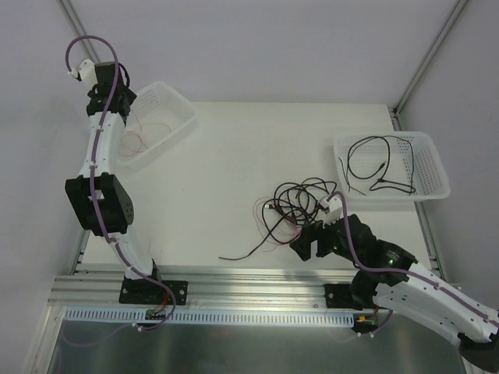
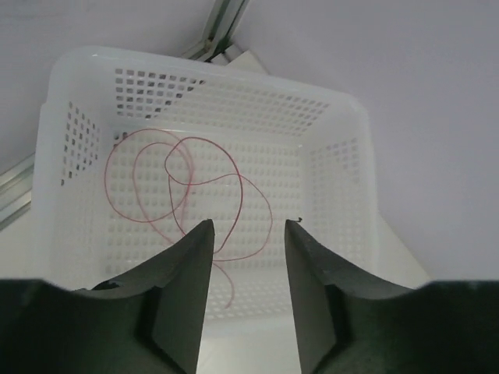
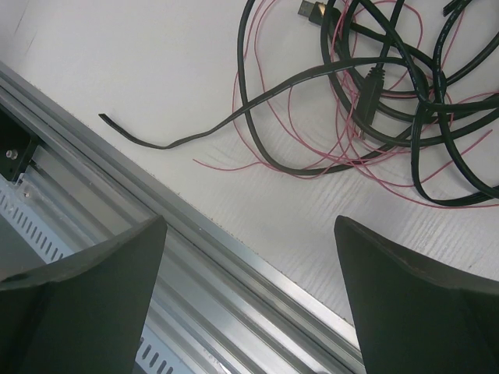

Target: Untangle the cables

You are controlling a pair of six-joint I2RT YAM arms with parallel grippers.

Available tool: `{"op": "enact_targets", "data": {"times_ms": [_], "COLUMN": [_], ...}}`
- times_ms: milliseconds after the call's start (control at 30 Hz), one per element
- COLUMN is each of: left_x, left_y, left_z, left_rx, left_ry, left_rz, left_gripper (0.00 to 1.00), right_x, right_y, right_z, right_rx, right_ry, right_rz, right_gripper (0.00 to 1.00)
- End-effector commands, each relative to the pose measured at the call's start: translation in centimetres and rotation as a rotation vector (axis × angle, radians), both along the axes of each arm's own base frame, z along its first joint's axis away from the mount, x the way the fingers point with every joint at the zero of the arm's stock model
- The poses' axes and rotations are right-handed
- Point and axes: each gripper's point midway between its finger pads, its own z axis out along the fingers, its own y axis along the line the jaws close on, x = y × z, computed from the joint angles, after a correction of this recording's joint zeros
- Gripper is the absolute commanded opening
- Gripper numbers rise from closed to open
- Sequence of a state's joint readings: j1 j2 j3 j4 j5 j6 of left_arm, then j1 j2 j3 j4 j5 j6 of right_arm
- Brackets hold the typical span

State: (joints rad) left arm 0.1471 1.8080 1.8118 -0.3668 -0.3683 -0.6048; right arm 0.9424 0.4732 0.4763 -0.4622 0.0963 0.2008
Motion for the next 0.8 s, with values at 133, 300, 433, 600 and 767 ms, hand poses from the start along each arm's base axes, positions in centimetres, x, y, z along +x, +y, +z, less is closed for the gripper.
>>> {"op": "enact_targets", "data": {"times_ms": [133, 300, 433, 600, 767], "left_x": [-0.2, -2.6, -5.8, -12.4, -19.8], "left_y": [-0.8, -4.0, -8.7, -16.7, -23.3], "left_z": [-5.1, -2.5, -2.8, -3.9, -5.8], "left_rx": [-0.074, -0.09, -0.087, -0.124, -0.15], "left_ry": [0.112, 0.074, 0.111, 0.176, 0.206], "left_rz": [-0.082, -0.234, -0.417, -0.741, -1.046], "left_gripper": [0.91, 0.99, 0.99, 0.99, 0.99], "right_x": [0.3, 1.4, 2.3, 3.5, 5.8], "right_y": [0.0, -0.7, -2.1, -2.5, -3.0], "right_z": [1.5, 1.8, 1.3, 1.8, 2.0], "right_rx": [0.015, -0.019, -0.075, -0.141, -0.229], "right_ry": [-0.036, -0.024, 0.02, 0.051, 0.064], "right_rz": [-0.007, -0.096, -0.224, -0.31, -0.428], "right_gripper": [0.94, 0.93, 0.92, 0.91, 0.89]}}
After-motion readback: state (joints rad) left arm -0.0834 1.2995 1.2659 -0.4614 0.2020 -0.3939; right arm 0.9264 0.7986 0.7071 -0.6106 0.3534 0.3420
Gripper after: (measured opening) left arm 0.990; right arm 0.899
